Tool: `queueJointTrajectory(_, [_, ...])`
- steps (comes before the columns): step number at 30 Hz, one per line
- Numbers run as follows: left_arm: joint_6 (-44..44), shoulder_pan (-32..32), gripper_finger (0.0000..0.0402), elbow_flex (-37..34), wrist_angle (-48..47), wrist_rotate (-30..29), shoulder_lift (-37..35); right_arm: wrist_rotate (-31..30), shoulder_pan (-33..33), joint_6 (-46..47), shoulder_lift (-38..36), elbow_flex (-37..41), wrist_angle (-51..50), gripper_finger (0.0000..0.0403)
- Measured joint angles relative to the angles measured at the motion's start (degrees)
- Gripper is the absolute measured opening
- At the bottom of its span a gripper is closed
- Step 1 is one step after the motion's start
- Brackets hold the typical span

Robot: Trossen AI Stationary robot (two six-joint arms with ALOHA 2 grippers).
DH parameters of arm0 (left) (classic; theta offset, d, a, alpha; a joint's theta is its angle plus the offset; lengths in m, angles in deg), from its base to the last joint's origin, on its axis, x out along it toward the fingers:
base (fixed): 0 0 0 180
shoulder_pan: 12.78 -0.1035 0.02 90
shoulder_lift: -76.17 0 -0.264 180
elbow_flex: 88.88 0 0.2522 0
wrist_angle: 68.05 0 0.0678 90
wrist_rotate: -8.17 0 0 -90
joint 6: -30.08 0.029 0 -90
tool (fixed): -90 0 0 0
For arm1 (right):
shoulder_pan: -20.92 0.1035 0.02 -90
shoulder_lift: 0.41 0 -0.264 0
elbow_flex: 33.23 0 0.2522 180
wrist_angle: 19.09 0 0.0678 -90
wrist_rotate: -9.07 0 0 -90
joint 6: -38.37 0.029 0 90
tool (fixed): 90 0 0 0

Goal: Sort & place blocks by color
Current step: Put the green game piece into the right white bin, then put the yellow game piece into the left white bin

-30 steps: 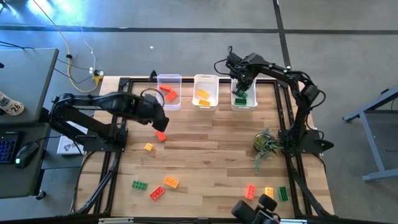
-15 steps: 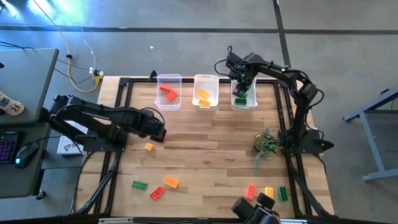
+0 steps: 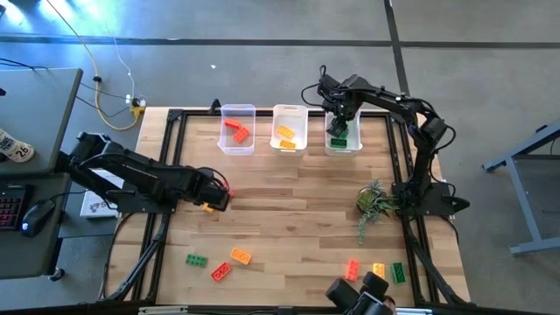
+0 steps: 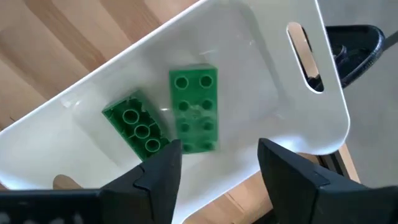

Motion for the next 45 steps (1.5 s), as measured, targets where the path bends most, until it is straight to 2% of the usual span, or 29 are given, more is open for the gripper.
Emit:
queueJointTrajectory(16, [0.1, 0.0, 0.0220, -7.4, 11.1, 2.3, 0.0, -0.7, 0.0, 1.6, 0.0, 0.0, 1.2, 0.0207])
queueJointTrajectory(34, [3.0, 0.0, 0.0220, -14.3, 15.8, 2.5, 0.0, 0.3, 0.1, 6.1, 0.0, -0.2, 0.6, 0.0207])
queueJointTrajectory(45, [6.7, -0.4, 0.0190, -15.4, 16.0, 1.2, -0.1, 1.7, 0.2, 13.3, 0.0, -0.3, 0.7, 0.0207])
